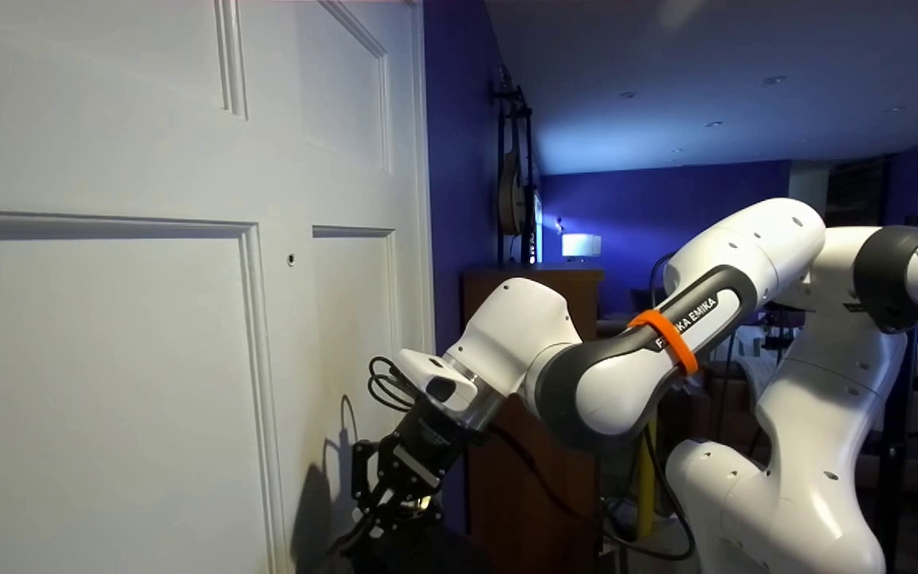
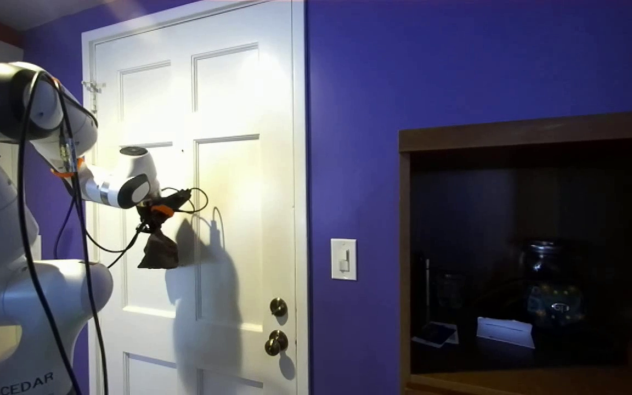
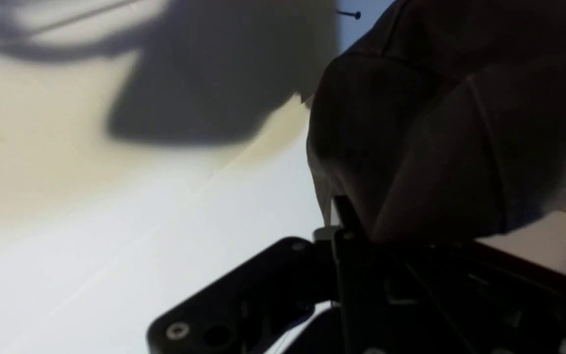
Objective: Take the hat, then hang it on the door
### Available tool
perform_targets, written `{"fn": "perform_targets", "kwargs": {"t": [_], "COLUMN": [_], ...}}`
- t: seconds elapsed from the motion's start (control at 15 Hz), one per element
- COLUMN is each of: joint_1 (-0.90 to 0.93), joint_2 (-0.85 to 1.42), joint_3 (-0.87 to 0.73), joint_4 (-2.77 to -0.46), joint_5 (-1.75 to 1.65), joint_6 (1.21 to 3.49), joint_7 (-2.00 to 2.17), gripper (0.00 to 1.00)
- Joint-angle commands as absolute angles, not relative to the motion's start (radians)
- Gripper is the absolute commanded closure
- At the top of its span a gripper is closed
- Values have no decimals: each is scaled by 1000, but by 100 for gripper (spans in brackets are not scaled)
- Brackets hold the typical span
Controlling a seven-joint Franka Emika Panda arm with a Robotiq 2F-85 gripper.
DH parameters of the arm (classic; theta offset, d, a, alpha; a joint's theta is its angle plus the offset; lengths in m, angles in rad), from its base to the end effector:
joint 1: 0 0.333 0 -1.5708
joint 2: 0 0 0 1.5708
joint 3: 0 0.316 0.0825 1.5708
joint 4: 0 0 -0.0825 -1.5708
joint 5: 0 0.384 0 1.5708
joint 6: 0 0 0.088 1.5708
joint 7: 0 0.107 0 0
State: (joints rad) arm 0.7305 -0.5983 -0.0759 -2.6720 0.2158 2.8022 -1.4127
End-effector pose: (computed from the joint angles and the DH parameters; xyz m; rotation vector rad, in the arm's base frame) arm 0.3273 0.2358 0.5044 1.6703 2.3055 1.1004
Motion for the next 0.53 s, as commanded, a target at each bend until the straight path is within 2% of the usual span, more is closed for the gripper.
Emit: {"fn": "perform_targets", "kwargs": {"t": [0.0,0.47], "joint_1": [710,616], "joint_2": [-565,-568], "joint_3": [-31,130], "joint_4": [-2676,-2662], "joint_5": [223,36], "joint_6": [2900,2842], "joint_7": [-1248,-1015], "gripper": [99,99]}}
